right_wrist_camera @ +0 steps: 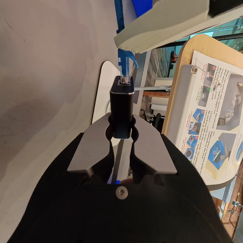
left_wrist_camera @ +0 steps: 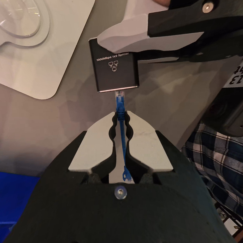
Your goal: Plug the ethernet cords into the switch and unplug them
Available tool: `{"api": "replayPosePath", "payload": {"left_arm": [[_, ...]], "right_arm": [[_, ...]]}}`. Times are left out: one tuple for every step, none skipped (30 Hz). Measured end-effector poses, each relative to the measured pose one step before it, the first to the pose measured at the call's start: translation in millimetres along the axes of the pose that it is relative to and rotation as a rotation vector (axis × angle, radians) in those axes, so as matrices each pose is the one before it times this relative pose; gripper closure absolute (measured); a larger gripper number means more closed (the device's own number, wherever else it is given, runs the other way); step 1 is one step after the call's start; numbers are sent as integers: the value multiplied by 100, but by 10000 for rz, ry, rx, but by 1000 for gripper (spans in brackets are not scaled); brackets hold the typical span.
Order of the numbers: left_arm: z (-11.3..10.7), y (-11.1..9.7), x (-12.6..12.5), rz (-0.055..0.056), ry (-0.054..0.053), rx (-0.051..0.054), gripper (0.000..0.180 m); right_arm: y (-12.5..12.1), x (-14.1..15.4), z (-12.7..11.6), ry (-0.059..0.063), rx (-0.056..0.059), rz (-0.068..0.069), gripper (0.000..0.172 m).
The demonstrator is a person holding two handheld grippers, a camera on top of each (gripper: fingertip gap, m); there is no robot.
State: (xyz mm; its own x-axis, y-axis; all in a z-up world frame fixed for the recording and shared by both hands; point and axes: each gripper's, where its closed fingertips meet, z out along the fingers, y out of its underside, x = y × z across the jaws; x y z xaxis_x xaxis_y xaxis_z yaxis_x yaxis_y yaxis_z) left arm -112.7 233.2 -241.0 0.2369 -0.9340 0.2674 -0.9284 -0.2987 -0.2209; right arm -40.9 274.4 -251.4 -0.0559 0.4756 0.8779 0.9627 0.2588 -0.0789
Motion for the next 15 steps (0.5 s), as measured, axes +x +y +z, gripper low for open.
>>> {"api": "replayPosePath", "payload": {"left_arm": [[11, 92, -126, 11, -42, -83, 170], [31, 75, -35, 14, 12, -85, 170], [36, 7, -67, -11, -33, -38, 170], [69, 47, -7, 4, -30, -83, 170], [74, 9, 67, 34, 5, -71, 170], [51, -60, 39, 15, -22, -30, 170], [58, -1, 2, -9, -15, -65, 170], [48, 7, -2, -15, 33, -42, 170], [-1, -57, -19, -16, 41, 24, 170], [-18, -52, -64, -82, 25, 56, 170], [3, 32, 59, -50, 100, -4, 170], [-36, -13, 135, -65, 163, 23, 170], [-94, -55, -29, -49, 64, 58, 170], [-94, 14, -59, -80, 86, 32, 170], [-83, -53, -116, -110, 82, 86, 170]], "right_arm": [[-33, 3, -17, 6, 5, -12, 147], [-60, -17, -16, 0, 36, -9, 147], [-17, -66, 14, -37, 13, 13, 147], [41, -73, 62, -41, -30, -4, 147], [1, -74, 38, -22, -2, -2, 147], [-39, -35, 3, 2, -3, -13, 147], [24, -7, 4, 7, -66, -27, 147], [41, 3, 30, 19, -59, -31, 147], [49, 6, 11, 18, -25, 2, 147], [53, -1, 26, 1, -17, 3, 147], [4, -14, -4, -15, 18, 15, 147], [-4, 77, -16, 48, -6, 18, 147], [48, 100, -5, 77, -74, 32, 147], [-27, 5, 12, 6, 27, 16, 147], [3, -42, 28, -14, 50, 2, 147]]}}
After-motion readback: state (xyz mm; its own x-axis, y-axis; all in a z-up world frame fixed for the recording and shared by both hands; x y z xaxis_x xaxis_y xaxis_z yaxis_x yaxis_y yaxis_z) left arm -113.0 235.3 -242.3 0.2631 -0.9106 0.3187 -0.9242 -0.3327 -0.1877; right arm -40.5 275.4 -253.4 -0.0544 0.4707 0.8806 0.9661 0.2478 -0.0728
